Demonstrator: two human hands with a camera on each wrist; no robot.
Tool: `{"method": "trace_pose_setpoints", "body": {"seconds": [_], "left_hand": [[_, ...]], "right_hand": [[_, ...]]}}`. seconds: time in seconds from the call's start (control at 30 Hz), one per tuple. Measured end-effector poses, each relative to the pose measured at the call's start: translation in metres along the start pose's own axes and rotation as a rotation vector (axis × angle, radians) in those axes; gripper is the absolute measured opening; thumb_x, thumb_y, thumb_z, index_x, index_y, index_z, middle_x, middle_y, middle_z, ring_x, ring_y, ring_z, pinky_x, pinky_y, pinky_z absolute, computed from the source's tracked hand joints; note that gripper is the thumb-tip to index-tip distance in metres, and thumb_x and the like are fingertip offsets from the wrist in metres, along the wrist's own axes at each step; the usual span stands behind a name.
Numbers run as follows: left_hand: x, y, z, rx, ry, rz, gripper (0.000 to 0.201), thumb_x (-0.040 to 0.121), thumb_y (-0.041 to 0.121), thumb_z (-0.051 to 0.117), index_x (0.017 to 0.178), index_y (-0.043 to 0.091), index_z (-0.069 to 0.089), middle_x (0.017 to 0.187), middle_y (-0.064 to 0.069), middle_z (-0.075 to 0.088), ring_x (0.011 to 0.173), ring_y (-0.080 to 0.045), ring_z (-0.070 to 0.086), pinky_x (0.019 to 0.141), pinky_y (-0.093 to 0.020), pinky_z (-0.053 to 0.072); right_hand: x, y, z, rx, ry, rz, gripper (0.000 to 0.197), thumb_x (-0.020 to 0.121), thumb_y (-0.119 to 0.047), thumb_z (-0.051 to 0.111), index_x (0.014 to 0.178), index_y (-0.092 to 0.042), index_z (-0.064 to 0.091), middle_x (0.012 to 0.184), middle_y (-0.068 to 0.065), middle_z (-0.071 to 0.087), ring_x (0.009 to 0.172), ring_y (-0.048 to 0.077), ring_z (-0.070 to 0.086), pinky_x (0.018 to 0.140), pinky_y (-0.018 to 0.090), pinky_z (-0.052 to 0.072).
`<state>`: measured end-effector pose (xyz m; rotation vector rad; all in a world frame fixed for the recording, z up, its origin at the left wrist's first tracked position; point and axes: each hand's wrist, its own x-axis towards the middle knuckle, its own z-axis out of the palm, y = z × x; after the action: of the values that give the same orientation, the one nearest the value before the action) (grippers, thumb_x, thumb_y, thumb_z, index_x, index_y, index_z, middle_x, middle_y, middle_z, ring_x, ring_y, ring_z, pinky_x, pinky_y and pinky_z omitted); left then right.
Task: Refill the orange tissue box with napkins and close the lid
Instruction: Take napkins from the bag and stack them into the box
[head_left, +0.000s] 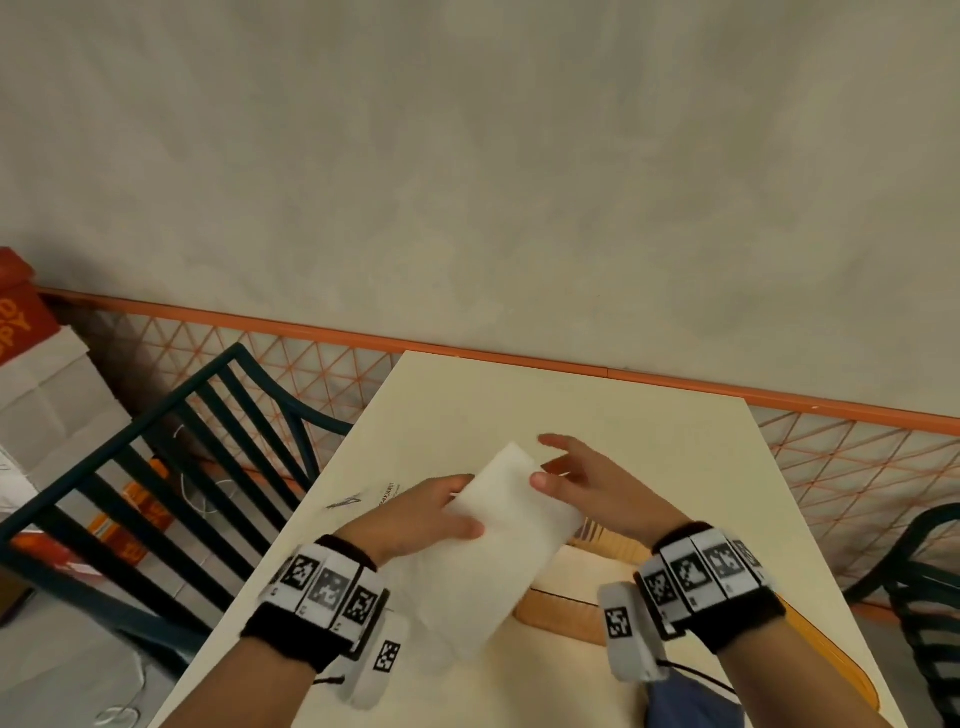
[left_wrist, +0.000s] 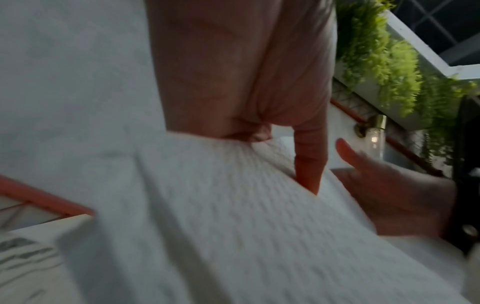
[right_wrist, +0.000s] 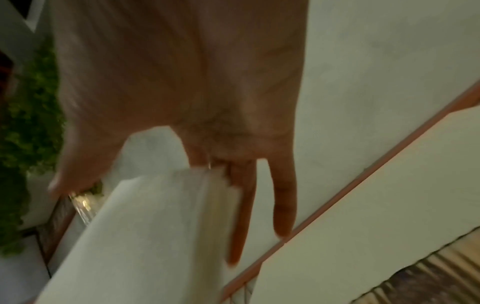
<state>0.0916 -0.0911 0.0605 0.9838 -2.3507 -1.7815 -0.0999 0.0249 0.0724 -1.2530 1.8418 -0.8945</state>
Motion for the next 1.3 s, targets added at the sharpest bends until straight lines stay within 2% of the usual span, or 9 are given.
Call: {"method": "trace_pose_setpoints", "body": {"seconds": [0.13, 0.3, 0.4, 0.57, 0.7, 0.8, 1.03, 1.2, 1.3], "left_hand": [[0.006, 0.003, 0.008, -0.067, -0.006, 0.013, 0.027, 0.087, 0.015, 0.063, 0.112, 0.027, 0.061, 0.114, -0.002, 0.069, 0.104, -0.020, 0.066, 0.092, -0.033, 0.050], [0.008, -0.026, 0.011, -0.496, 0.233, -0.037, 0.020, 0.093, 0.030, 0.054, 0.108, 0.017, 0.056, 0.095, -0.006, 0.064, 0.080, -0.022, 0.062, 0.074, -0.036, 0.052], [0.016, -0.029, 0.033, -0.650, 0.209, -0.030, 0.023, 0.097, 0.020, 0.047, 0.120, 0.021, 0.046, 0.113, -0.002, 0.061, 0.104, -0.023, 0.059, 0.087, -0.040, 0.050], [0.039, -0.012, 0.053, -0.340, 0.348, -0.017, 0.037, 0.098, 0.013, 0.043, 0.130, 0.024, 0.029, 0.124, -0.005, 0.052, 0.108, -0.020, 0.052, 0.089, -0.032, 0.046], [0.069, -0.005, 0.069, -0.088, 0.371, -0.006, 0.052, 0.093, 0.004, 0.046, 0.139, 0.018, 0.026, 0.124, -0.015, 0.055, 0.102, -0.023, 0.054, 0.088, -0.031, 0.047], [0.091, -0.007, 0.092, 0.127, 0.297, -0.033, 0.061, 0.091, 0.000, 0.043, 0.145, 0.019, 0.020, 0.122, -0.016, 0.057, 0.101, -0.025, 0.057, 0.082, -0.029, 0.047], [0.119, -0.027, 0.117, 0.554, 0.156, -0.142, 0.078, 0.090, -0.006, 0.038, 0.151, 0.020, -0.004, 0.133, -0.013, 0.052, 0.114, -0.026, 0.056, 0.095, -0.035, 0.047], [0.118, -0.018, 0.132, 0.904, 0.240, -0.011, 0.046, 0.092, -0.006, 0.039, 0.137, 0.006, 0.038, 0.142, -0.014, 0.036, 0.126, -0.030, 0.043, 0.100, -0.037, 0.043], [0.124, -0.024, 0.141, 0.916, 0.110, -0.041, 0.036, 0.094, -0.001, 0.039, 0.128, 0.004, 0.050, 0.138, -0.014, 0.043, 0.122, -0.030, 0.049, 0.100, -0.035, 0.042]], "right_hand": [[0.003, -0.001, 0.002, -0.068, -0.080, 0.028, 0.026, 0.089, -0.033, 0.059, 0.113, -0.021, 0.059, 0.114, 0.000, 0.065, 0.103, 0.019, 0.062, 0.089, 0.033, 0.050], [-0.008, 0.029, -0.008, 0.371, 0.104, 0.085, 0.023, 0.095, -0.021, 0.051, 0.116, -0.017, 0.058, 0.115, 0.001, 0.067, 0.104, 0.019, 0.063, 0.088, 0.036, 0.051], [-0.009, 0.041, 0.001, 0.377, 0.126, 0.134, 0.030, 0.097, -0.022, 0.047, 0.126, -0.018, 0.051, 0.121, 0.001, 0.062, 0.111, 0.022, 0.058, 0.099, 0.044, 0.047], [-0.005, 0.059, -0.003, 0.274, 0.277, 0.213, 0.030, 0.097, -0.019, 0.044, 0.127, -0.015, 0.048, 0.125, 0.006, 0.059, 0.114, 0.026, 0.056, 0.104, 0.048, 0.042], [-0.006, 0.082, -0.022, 0.009, 0.390, 0.398, 0.025, 0.091, -0.017, 0.053, 0.111, -0.001, 0.053, 0.113, 0.015, 0.061, 0.102, 0.030, 0.057, 0.091, 0.041, 0.048], [-0.008, 0.100, -0.023, -0.230, 0.354, 0.520, 0.027, 0.089, -0.014, 0.054, 0.112, 0.001, 0.054, 0.118, 0.018, 0.059, 0.105, 0.030, 0.055, 0.082, 0.032, 0.042], [-0.003, 0.123, 0.001, -0.482, 0.214, 0.632, 0.033, 0.094, -0.008, 0.040, 0.125, -0.002, 0.049, 0.132, 0.013, 0.055, 0.123, 0.025, 0.052, 0.098, 0.026, 0.042], [0.000, 0.116, 0.007, -0.637, 0.293, 0.525, 0.033, 0.093, -0.003, 0.041, 0.126, -0.006, 0.043, 0.125, 0.013, 0.055, 0.112, 0.024, 0.059, 0.089, 0.026, 0.049], [0.007, 0.116, 0.008, -0.725, 0.179, 0.449, 0.034, 0.093, -0.003, 0.041, 0.124, -0.008, 0.052, 0.127, 0.011, 0.055, 0.118, 0.024, 0.054, 0.097, 0.028, 0.046]]}}
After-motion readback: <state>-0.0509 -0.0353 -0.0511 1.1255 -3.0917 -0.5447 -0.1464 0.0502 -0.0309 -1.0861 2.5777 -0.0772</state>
